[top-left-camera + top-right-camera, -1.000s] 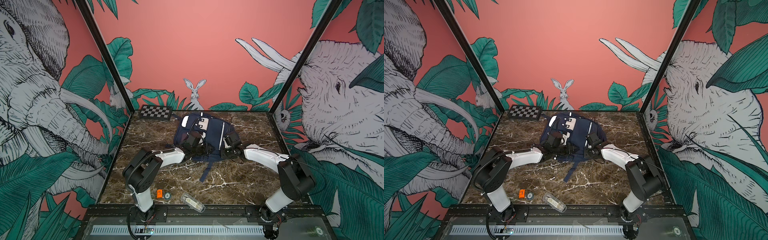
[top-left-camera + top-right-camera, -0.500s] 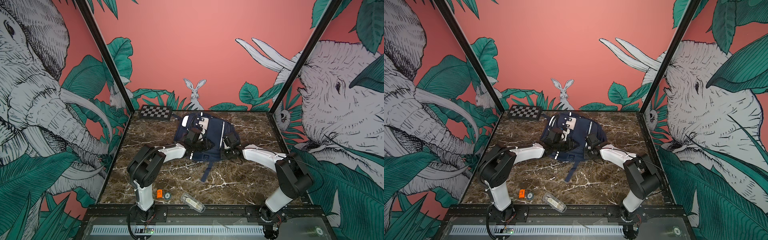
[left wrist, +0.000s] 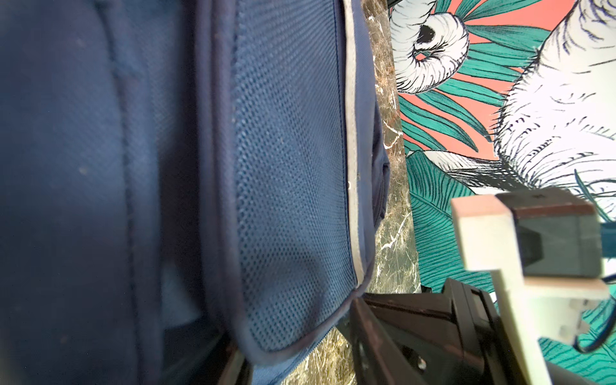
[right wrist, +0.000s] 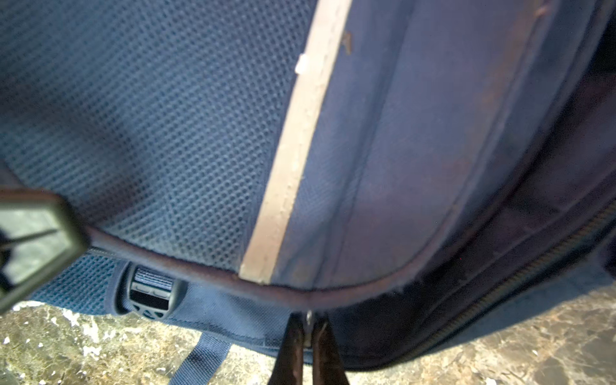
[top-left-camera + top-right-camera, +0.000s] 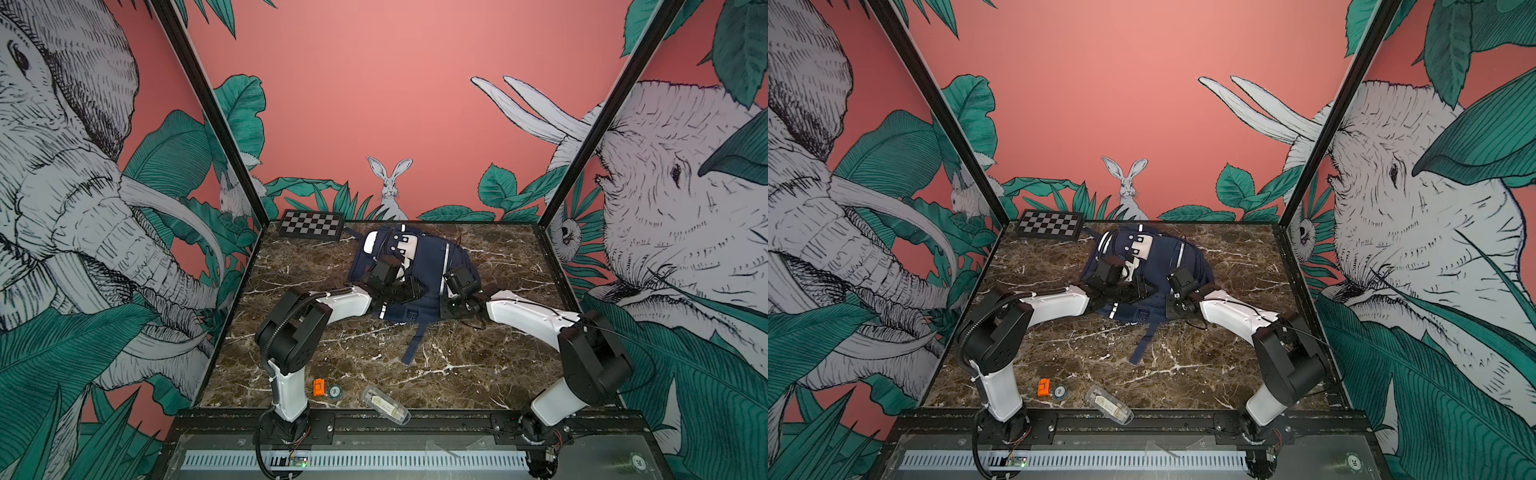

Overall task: Pack books, pencil case, and school supplies into a backpack
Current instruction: Unzip the student bag at the top-center of the table.

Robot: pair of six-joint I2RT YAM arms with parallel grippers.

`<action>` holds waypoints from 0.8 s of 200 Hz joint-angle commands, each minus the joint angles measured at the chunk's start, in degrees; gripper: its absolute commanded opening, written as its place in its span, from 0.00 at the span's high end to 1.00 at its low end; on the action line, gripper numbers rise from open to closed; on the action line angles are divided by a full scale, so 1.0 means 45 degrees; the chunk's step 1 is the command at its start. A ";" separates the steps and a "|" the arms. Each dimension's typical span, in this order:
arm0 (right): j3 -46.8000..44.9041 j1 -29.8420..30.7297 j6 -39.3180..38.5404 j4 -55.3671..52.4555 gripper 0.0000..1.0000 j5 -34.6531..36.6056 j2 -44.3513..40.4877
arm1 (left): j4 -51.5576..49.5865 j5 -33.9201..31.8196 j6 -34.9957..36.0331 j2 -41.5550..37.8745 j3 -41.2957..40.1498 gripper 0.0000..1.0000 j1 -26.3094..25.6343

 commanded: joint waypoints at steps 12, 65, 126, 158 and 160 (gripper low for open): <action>0.1219 0.0867 0.0063 0.0040 1.00 -0.0347 0.0838 | 0.0103 -0.0157 -0.0137 0.0303 0.0111 0.54 0.0080; 0.2704 0.1656 0.0225 0.0062 1.00 -0.0500 0.2178 | -0.0010 -0.0529 0.0027 0.0016 -0.0208 0.53 0.0264; 0.2570 0.2407 0.0586 0.0084 0.68 -0.0612 0.1375 | -0.1386 -0.0486 0.1269 -0.1493 -0.0958 0.48 0.1759; 0.1678 0.2401 0.0535 -0.0391 0.59 -0.0462 -0.0494 | -0.3310 -0.0423 0.2360 -0.3181 -0.0968 0.37 0.1742; 0.1631 0.2394 0.0520 -0.0421 0.59 -0.0481 -0.0583 | -0.3439 -0.0456 0.2427 -0.3307 -0.0986 0.36 0.1725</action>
